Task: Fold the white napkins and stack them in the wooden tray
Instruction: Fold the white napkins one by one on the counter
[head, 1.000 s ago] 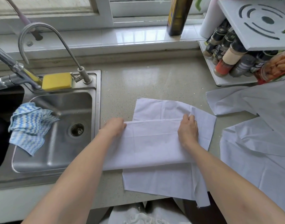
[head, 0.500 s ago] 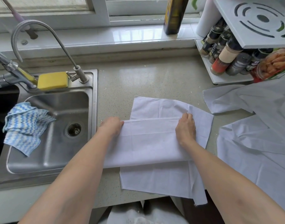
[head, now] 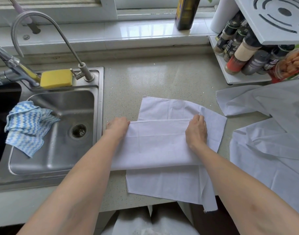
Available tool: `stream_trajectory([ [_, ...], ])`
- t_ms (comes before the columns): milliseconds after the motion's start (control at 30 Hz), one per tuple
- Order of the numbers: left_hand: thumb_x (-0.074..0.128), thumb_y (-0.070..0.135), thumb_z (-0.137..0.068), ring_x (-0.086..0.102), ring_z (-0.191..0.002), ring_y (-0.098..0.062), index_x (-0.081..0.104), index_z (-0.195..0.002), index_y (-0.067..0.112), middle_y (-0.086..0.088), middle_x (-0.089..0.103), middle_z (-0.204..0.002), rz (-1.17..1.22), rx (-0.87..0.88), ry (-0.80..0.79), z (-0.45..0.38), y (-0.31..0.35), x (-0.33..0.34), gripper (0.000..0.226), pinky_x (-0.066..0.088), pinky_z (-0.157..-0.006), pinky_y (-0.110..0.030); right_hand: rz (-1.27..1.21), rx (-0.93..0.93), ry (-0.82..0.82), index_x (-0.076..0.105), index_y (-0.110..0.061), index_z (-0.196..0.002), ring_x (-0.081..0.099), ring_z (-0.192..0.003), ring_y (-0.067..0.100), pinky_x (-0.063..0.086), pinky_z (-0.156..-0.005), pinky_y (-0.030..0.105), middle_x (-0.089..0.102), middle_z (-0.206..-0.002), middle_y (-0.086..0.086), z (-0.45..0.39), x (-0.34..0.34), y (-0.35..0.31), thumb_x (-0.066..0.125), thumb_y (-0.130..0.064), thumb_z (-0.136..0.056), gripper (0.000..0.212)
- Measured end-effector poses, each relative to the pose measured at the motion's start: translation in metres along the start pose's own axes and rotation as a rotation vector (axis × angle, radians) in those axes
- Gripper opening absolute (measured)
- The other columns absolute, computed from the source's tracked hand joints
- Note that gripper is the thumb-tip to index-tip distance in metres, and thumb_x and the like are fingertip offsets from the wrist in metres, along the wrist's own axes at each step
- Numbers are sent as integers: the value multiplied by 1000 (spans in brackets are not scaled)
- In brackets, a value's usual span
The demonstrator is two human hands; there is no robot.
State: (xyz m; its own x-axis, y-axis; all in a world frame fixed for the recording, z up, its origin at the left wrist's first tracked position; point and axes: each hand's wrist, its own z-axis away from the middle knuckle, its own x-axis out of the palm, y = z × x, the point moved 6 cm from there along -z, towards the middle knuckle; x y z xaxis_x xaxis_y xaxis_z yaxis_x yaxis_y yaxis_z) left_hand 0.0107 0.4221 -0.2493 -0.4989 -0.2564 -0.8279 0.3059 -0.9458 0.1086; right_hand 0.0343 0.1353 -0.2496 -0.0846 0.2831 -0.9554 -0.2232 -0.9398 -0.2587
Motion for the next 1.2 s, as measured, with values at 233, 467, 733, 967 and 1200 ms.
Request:
stream_trajectory([
  [233,34,24,-103,55,-109,-35,57,-113,2,-22,59,-119,17,2,58,0,-2,0,33,42,-87,-38,1,31,-5,41,-1,-119,48,-105,35,39,-84,40,47,-123,19,-2,-7,-3,35,-1,-94,25],
  [467,36,18,-101,55,-109,-36,58,-110,5,-20,60,-118,25,-5,59,0,-3,1,27,41,-88,-38,64,-359,49,47,-10,-134,33,-136,28,12,-110,37,41,-145,11,56,-14,-76,44,-24,-97,39],
  [733,38,14,-99,55,-112,-35,57,-116,8,-18,58,-122,-8,31,63,3,-3,1,26,41,-91,-39,141,-400,-321,-1,-26,-153,-9,-147,14,-7,-118,36,-11,-160,-6,98,44,-81,23,-33,-103,55],
  [967,26,8,-91,15,-144,-27,25,-148,15,-10,19,-156,-35,312,493,70,34,24,58,-6,-118,-40,186,-379,-212,-6,-26,-152,-12,-147,14,-12,-117,36,-13,-160,-5,103,57,-79,21,-36,-103,57],
  [1200,20,44,-99,-6,-148,-23,-3,-153,24,2,-9,-160,-46,222,400,82,24,92,61,-11,-117,-40,182,-434,-107,4,-21,-153,-2,-148,18,-8,-118,37,-1,-161,0,105,63,-75,29,-35,-101,59],
])
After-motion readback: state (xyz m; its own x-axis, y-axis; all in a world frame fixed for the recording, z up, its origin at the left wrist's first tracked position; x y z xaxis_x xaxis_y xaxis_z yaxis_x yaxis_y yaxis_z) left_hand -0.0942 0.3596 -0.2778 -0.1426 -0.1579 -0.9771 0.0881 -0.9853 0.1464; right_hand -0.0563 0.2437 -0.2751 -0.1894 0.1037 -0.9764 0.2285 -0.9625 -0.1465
